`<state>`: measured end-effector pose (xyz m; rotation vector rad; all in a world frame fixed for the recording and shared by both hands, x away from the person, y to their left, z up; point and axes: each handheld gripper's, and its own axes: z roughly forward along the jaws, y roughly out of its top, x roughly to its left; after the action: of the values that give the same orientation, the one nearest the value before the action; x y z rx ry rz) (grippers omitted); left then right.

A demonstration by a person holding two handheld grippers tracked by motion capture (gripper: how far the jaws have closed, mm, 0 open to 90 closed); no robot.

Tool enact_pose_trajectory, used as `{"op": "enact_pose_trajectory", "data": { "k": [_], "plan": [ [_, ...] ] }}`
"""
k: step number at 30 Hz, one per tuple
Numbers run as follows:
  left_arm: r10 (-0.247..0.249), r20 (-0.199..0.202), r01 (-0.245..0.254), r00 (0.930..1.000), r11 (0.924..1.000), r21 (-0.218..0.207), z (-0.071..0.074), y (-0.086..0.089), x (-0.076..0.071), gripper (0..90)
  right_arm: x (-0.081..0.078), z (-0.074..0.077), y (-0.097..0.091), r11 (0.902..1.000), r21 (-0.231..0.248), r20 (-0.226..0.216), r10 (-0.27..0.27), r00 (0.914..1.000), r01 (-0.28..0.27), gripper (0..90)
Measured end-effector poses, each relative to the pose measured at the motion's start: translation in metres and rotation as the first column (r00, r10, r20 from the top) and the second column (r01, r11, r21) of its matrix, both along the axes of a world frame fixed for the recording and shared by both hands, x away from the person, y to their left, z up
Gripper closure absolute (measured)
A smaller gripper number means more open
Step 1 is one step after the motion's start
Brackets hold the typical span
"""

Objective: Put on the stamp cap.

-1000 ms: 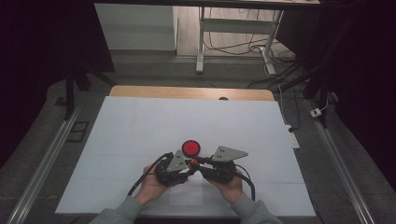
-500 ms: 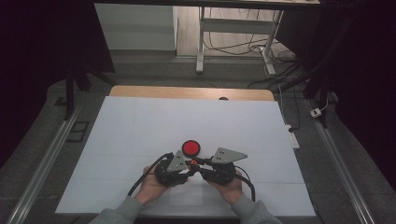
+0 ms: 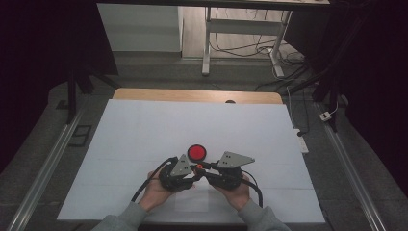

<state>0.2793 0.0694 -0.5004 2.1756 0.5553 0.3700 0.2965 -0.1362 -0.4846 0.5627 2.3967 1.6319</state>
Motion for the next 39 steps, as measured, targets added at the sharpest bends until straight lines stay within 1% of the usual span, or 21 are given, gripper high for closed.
{"op": "enact_pose_trajectory", "data": {
  "k": [2,6,11,22,31,34,39],
  "plan": [
    [-0.002,0.0,0.002,1.0,1.0,0.002,-0.0005,0.0,0.0001,64.9,0.0006,-0.0004,-0.0005,1.0,-0.003,-0.008,-0.001,1.0,0.001,72.3],
    [-0.001,0.007,0.001,1.0,0.9999,-0.011,-0.0007,0.0003,0.0002,64.8,0.0009,0.0,-0.0012,1.0,0.006,-0.01,-0.003,0.9999,0.003,72.3],
    [0.001,0.0,-0.001,1.0,0.9998,-0.018,-0.0031,0.0011,0.0017,64.5,0.0017,-0.001,-0.0002,1.0,0.002,-0.013,-0.01,0.9999,0.01,72.1],
    [0.004,-0.01,-0.004,0.9999,0.9994,-0.035,-0.0037,0.0013,0.0023,64.1,0.0014,-0.0007,-0.0005,0.9999,0.005,-0.007,-0.014,0.9999,0.014,72.1],
    [0.003,-0.021,-0.004,0.9998,0.9993,-0.038,-0.0046,0.0014,0.0033,63.1,0.0015,-0.0013,-0.0003,0.9999,0.005,-0.008,-0.013,0.9999,0.013,72.0],
    [0.002,-0.027,-0.003,0.9996,0.9993,-0.036,-0.0052,0.0009,0.0036,61.7,0.0015,-0.0015,-0.0001,0.9999,0.007,-0.008,-0.012,0.9999,0.012,72.1],
    [0.005,-0.033,-0.006,0.9994,0.9996,-0.028,-0.0067,0.0,0.0044,56.2,0.0013,-0.0015,0.0004,0.9999,0.007,-0.007,-0.009,0.9999,0.009,72.0]
  ]
}}
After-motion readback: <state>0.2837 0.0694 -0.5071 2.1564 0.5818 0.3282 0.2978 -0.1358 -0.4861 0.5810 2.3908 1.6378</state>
